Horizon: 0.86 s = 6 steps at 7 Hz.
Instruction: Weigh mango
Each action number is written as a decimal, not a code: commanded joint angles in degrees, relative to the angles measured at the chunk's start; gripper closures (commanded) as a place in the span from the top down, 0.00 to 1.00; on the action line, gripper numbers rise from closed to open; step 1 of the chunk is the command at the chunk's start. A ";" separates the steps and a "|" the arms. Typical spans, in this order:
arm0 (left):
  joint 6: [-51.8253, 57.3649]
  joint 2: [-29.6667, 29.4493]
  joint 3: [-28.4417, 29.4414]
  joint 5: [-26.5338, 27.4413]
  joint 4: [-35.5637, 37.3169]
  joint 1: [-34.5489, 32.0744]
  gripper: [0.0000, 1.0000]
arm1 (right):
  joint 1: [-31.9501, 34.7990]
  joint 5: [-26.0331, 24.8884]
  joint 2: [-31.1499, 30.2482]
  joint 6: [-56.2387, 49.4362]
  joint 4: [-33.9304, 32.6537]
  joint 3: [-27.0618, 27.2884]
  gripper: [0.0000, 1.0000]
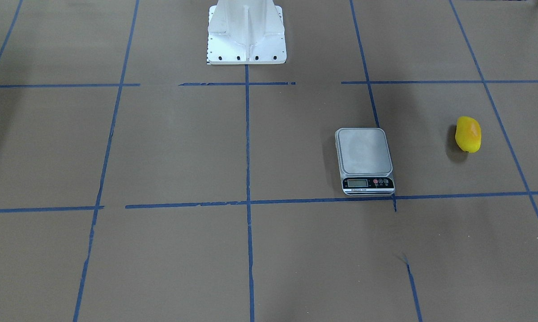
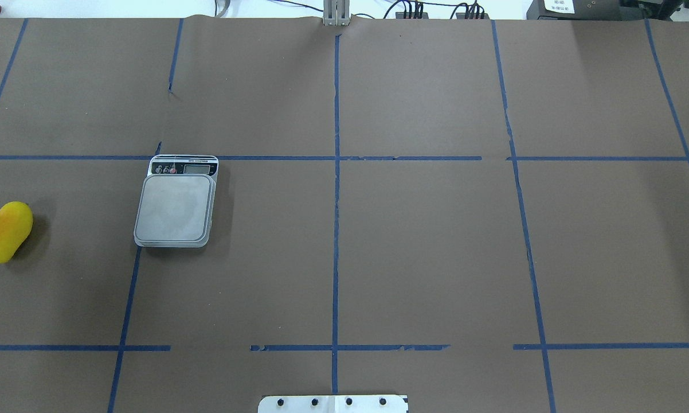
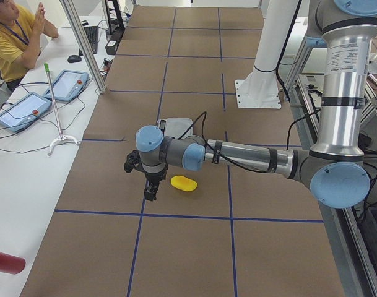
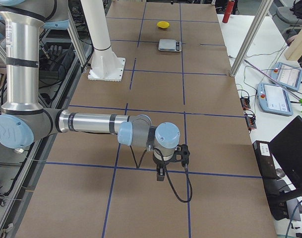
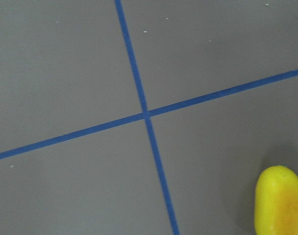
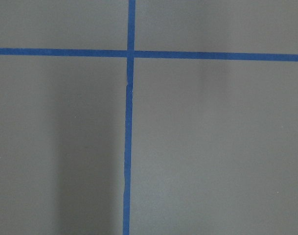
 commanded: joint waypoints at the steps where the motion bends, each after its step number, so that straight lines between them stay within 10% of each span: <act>1: -13.59 0.75 -0.61 0.36 -8.18 10.55 1.00 | 0.00 0.00 0.00 0.00 0.00 0.00 1.00; 6: -26.06 6.20 3.33 9.33 -27.19 22.54 1.00 | 0.00 0.00 0.00 0.00 0.00 0.00 1.00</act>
